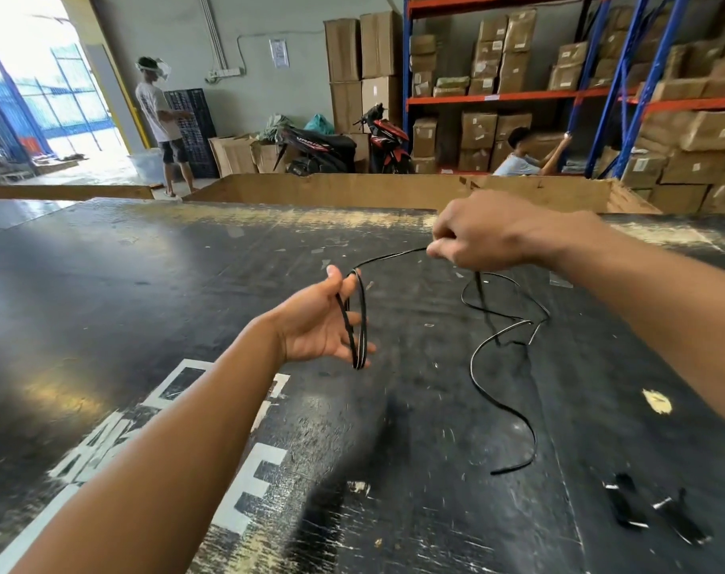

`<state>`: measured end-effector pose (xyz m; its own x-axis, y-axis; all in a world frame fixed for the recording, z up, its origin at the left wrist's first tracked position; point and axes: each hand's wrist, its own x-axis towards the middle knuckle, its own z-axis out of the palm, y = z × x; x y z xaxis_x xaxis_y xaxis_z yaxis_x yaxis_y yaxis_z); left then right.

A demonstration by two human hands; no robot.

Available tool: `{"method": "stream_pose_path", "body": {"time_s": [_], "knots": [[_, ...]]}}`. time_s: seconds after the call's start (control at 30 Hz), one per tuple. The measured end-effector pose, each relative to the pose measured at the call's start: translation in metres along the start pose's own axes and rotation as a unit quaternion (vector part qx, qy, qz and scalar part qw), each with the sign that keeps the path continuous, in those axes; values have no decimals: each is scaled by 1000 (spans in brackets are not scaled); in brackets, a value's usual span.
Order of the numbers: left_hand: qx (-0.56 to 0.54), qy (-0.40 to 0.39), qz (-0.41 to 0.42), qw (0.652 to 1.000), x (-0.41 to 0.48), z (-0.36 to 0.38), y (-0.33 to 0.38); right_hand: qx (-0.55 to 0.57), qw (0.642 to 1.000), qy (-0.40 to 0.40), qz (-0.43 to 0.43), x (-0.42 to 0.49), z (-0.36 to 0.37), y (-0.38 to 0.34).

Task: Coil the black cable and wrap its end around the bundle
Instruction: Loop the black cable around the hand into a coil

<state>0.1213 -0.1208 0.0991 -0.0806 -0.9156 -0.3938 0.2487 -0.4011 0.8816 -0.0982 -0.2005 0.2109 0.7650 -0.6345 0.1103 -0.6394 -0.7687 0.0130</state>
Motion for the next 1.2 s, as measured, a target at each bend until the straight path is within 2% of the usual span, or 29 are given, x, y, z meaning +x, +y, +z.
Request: {"method": "stream_pose_path", "body": {"time_s": [0.07, 0.2, 0.33, 0.4, 0.5, 0.6, 0.67, 0.73, 0.83, 0.87, 0.97, 1.2], "knots": [[-27, 21, 39, 999, 3, -2, 14, 80, 997, -16, 3, -12, 13, -13], [-74, 43, 94, 992, 7, -2, 40, 170, 985, -27, 5, -32, 52, -36], [-113, 41, 131, 984, 4, 3, 60, 308, 950, -33, 25, -49, 95, -56], [-126, 32, 141, 981, 2, 5, 65, 418, 907, -10, 55, -52, 113, -64], [-126, 14, 164, 978, 0, 6, 68, 582, 804, 49, 109, -60, 132, -79], [-138, -8, 184, 973, 0, 4, 69, 697, 696, 100, 142, -67, 146, -95], [-160, -11, 195, 968, -3, 2, 72, 733, 654, 115, 148, -70, 158, -99], [-176, -9, 205, 963, -6, -1, 75, 728, 658, 117, 152, -74, 171, -101], [-161, -24, 205, 965, -11, -1, 78, 664, 720, 131, 151, -79, 186, -102], [-157, -31, 205, 966, -12, 0, 78, 653, 732, 133, 143, -79, 187, -102], [-150, -66, 197, 967, -16, 9, 76, 647, 746, 95, 130, -73, 189, -100], [-104, -157, 129, 974, -29, 26, 59, 597, 773, 35, 212, -57, 209, -64]]}}
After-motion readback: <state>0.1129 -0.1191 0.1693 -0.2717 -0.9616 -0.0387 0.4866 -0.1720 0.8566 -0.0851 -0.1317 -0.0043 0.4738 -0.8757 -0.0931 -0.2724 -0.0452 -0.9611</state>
